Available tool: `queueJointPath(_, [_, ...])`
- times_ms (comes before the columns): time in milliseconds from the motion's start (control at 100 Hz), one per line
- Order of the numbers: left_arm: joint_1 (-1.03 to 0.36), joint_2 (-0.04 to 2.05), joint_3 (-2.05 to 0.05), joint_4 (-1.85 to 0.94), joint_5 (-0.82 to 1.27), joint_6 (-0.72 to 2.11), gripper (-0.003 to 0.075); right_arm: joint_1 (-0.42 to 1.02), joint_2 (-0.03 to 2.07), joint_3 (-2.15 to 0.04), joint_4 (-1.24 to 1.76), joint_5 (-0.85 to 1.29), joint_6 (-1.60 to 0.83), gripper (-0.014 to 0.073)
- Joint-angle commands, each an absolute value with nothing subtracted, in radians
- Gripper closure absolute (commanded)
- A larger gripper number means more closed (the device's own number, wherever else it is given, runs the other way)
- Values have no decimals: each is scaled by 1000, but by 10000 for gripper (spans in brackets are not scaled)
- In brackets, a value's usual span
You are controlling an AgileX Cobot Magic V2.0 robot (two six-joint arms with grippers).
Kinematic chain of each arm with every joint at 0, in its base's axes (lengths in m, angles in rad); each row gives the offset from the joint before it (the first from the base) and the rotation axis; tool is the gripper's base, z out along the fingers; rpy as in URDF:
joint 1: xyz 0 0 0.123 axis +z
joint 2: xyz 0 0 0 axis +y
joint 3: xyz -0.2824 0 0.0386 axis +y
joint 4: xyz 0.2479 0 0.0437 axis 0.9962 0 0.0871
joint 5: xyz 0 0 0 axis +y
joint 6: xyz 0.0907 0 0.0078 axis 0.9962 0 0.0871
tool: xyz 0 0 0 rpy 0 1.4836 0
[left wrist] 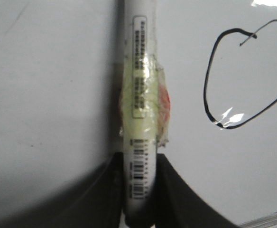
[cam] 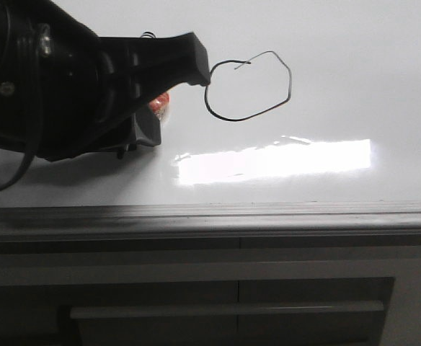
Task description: Write number 0 on whiteboard
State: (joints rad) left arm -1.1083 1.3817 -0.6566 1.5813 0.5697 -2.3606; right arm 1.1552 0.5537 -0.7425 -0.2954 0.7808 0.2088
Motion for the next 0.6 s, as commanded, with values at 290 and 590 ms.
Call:
queueJointPath(290, [-1095, 1387, -670, 1575, 604, -2368, 303, 1152, 555, -765, -309, 709, 211, 661])
queueJointPath(590, [-1120, 1325, -670, 1575, 607, -2368, 255, 1152, 555, -765, -309, 696, 211, 661])
